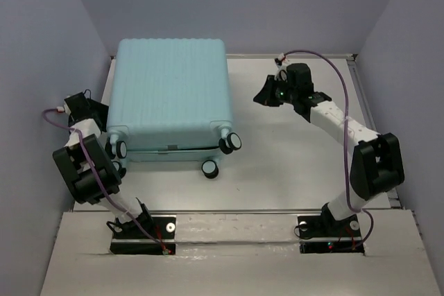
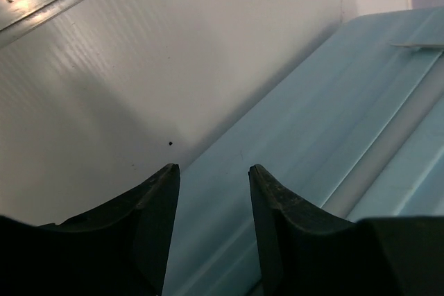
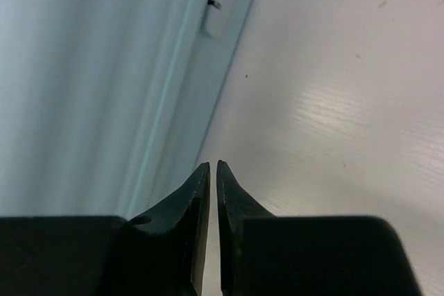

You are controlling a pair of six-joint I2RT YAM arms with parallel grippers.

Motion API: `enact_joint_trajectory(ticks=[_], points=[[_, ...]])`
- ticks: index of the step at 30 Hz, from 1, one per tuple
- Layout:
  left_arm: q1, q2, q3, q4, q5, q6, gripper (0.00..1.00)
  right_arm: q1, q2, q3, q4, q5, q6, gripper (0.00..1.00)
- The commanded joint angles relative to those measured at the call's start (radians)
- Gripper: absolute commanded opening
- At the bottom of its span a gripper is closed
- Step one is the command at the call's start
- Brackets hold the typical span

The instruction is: Pack the luggage

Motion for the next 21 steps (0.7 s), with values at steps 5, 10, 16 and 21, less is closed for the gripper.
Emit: enact_joint_trajectory(ticks=[5,10,16,21], points=[[-0.090,-0.106,-0.237,0.128,0.241,-0.029,0.55,0.002,0.287,0.401,-0.040,-0.005,0.037,0.19],[-0.215,-0.258,-0.429,0.170,0.226,-0.029,0.54,0.030,0.432,0.579,-0.090,-0.100,0.022,0.21],[-0.614,-0.514,-0.674,0.194,0.116,-0.154,0.53,0.053,0.546,0.789,-0.159,-0.206,-0.038,0.32],[-0.734,-0.869,-0.670,-0.029,0.004,-0.152,0.55,0.037,0.627,1.003,-0.269,-0.096,-0.061,0.76]])
